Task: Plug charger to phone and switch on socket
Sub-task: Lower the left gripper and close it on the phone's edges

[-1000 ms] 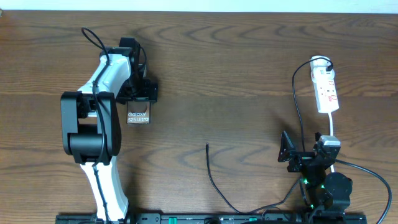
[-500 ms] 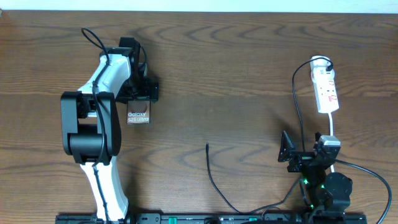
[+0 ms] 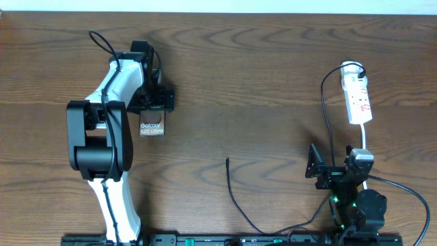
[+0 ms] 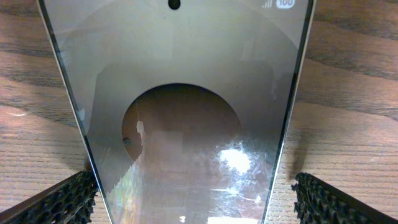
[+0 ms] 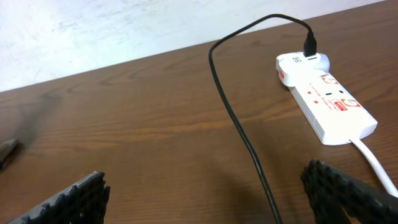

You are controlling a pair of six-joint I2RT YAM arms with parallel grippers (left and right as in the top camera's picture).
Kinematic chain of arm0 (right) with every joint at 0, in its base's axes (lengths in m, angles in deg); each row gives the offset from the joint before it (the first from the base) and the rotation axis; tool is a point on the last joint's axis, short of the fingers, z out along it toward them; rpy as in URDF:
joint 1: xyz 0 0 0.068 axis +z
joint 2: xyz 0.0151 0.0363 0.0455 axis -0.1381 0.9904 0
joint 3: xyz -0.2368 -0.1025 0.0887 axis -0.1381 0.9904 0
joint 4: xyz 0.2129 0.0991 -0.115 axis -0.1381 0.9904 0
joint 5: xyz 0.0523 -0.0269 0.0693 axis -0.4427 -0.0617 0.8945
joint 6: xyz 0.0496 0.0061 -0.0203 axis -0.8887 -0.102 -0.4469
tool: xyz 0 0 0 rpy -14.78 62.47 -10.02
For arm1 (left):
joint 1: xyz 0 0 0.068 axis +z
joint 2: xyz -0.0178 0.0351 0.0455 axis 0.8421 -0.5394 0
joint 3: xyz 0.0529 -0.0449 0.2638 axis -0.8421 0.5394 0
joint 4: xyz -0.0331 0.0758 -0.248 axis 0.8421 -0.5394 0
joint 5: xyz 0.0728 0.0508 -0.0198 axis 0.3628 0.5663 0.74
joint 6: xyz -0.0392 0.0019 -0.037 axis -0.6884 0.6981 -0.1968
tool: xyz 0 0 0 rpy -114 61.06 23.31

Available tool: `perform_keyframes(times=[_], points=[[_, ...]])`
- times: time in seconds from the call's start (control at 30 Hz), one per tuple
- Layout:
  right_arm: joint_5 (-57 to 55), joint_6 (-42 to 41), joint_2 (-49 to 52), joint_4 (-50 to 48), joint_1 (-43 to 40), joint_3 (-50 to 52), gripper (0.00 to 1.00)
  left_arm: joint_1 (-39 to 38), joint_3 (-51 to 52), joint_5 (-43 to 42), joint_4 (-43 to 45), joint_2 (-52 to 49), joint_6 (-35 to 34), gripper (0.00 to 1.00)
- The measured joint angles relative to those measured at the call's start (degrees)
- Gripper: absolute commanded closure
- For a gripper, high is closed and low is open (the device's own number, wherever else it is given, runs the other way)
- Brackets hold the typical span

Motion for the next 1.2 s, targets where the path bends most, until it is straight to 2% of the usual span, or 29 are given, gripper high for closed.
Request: perform_keyframes(times=[1.2], points=[[0.0, 0.0, 0.0, 0.0, 0.0, 0.0, 0.01, -0.07, 1.95, 1.38, 2.34, 0.68, -0.04, 0.01]])
